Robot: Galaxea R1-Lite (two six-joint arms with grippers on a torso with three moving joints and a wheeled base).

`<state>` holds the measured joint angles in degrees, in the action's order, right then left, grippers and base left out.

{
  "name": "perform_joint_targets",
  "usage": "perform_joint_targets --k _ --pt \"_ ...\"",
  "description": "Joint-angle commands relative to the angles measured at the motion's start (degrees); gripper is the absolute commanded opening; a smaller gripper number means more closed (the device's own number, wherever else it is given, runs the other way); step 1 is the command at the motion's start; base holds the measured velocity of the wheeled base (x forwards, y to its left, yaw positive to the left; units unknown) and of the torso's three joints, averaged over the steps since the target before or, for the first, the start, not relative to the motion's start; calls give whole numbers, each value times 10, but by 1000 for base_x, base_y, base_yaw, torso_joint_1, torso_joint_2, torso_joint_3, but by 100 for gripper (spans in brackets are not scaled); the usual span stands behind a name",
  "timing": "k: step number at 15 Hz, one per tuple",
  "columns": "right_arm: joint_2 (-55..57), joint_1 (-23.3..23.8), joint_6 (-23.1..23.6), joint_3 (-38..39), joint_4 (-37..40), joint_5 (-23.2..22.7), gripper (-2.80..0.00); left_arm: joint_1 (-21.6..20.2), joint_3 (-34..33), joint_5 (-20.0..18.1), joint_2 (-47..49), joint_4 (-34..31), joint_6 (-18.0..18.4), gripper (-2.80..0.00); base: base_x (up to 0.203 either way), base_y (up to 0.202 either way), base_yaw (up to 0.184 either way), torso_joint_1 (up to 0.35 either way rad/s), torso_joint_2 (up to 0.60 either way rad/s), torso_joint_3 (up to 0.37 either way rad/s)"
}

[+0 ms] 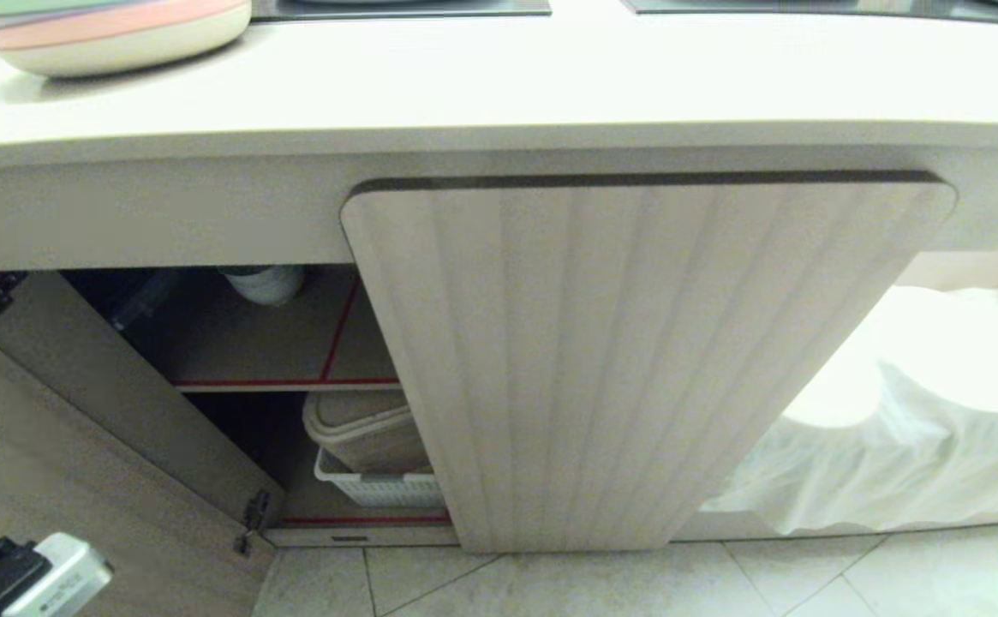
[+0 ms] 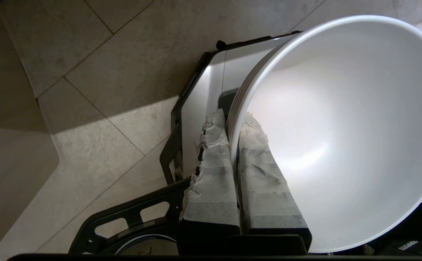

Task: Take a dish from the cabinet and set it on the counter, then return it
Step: Place it on the table

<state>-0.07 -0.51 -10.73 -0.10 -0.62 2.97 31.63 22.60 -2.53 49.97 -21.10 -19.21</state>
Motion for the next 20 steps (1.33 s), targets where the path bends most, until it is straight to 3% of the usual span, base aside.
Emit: perform_joint_targets --k 1,20 --pt "1 0 -1 0 0 0 -280 0 1 0 1 -2 -1 -280 0 0 0 181 -475 -290" --pt "1 0 0 0 0 0 -280 -1 6 1 4 -1 -2 -280 0 0 0 223 -502 -285"
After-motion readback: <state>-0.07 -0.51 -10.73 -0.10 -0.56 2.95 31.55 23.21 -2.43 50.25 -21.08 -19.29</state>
